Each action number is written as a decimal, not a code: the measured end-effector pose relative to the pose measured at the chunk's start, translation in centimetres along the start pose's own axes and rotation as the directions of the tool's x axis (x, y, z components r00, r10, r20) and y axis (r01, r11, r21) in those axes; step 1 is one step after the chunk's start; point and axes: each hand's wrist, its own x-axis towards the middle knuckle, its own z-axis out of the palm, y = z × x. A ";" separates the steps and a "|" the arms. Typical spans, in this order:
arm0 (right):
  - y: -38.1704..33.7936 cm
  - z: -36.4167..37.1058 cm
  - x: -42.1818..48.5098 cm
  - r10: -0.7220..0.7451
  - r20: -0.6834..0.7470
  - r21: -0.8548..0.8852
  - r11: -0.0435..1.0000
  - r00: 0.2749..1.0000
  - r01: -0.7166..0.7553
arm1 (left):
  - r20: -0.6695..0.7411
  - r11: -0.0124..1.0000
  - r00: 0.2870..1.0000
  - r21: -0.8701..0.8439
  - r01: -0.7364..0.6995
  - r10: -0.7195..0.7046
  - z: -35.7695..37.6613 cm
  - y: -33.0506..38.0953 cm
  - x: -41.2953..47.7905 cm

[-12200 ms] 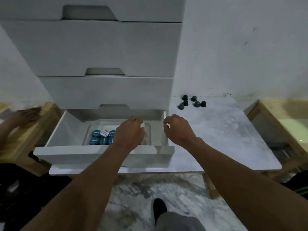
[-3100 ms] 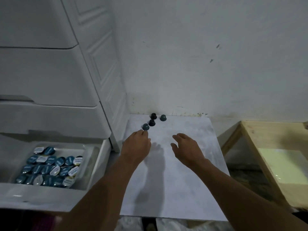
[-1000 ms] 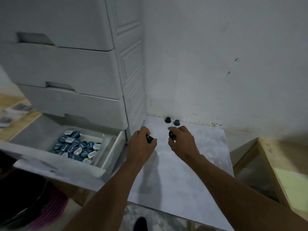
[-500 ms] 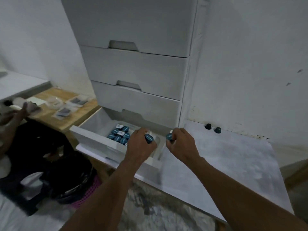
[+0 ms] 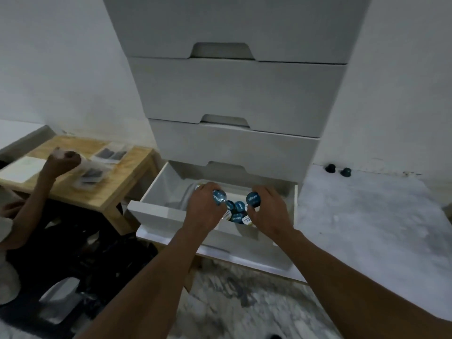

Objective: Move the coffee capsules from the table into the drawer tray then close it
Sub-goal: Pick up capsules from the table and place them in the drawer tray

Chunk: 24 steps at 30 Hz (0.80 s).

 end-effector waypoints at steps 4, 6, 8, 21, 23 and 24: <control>0.0 1.5 2.2 0.032 0.030 -0.031 0.999 0.999 -0.031 | 0.020 0.999 0.999 0.037 -0.037 0.036 0.7 -1.5 2.9; 0.2 2.5 3.6 0.033 0.056 -0.048 0.998 0.998 -0.030 | 0.050 0.996 0.997 0.066 -0.053 0.050 1.1 -2.2 4.3; 0.2 3.5 5.0 0.047 0.085 -0.059 0.997 0.995 -0.042 | 0.093 0.994 0.995 0.098 -0.052 0.043 1.5 -2.8 5.6; 0.6 8.6 10.0 0.147 0.176 -0.083 0.987 0.973 -0.134 | 0.325 0.971 0.942 0.181 -0.155 0.090 4.5 -6.2 11.8; 0.4 8.9 10.1 0.188 0.161 -0.089 0.981 0.969 -0.175 | 0.348 0.960 0.925 0.172 -0.220 0.150 4.7 -6.6 12.6; 0.2 9.0 10.1 0.208 0.153 -0.093 0.976 0.966 -0.195 | 0.361 0.953 0.915 0.167 -0.253 0.180 4.6 -6.8 12.9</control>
